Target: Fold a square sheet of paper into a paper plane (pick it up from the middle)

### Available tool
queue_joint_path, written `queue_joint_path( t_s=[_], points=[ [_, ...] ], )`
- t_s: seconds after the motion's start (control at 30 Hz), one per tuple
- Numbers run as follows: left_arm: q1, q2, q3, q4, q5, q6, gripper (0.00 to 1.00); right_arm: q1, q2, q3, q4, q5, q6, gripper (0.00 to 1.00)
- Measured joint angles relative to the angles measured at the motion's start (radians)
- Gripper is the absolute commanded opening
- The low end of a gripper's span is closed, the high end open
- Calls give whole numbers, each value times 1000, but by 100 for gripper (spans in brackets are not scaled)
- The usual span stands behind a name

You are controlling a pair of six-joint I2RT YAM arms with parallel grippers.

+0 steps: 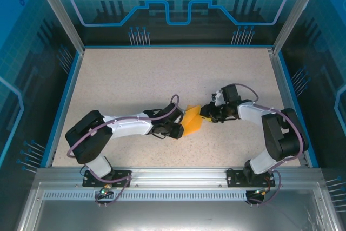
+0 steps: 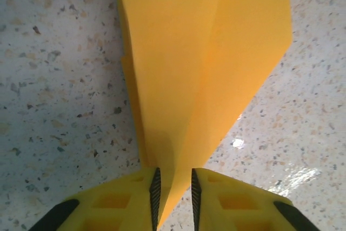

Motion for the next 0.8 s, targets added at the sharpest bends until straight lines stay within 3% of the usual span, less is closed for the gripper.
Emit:
queue_joint_path(
  t_s=[0.37, 0.6, 0.8],
  points=[
    [26, -18, 22, -65, -1, 19, 40, 90, 72, -8, 116, -19, 75, 42],
    [60, -18, 21, -56, 27, 18, 39, 129, 120, 9, 132, -18, 93, 44],
    [89, -16, 11, -18, 55, 18, 32, 143, 137, 18, 159, -18, 111, 45]
  ],
)
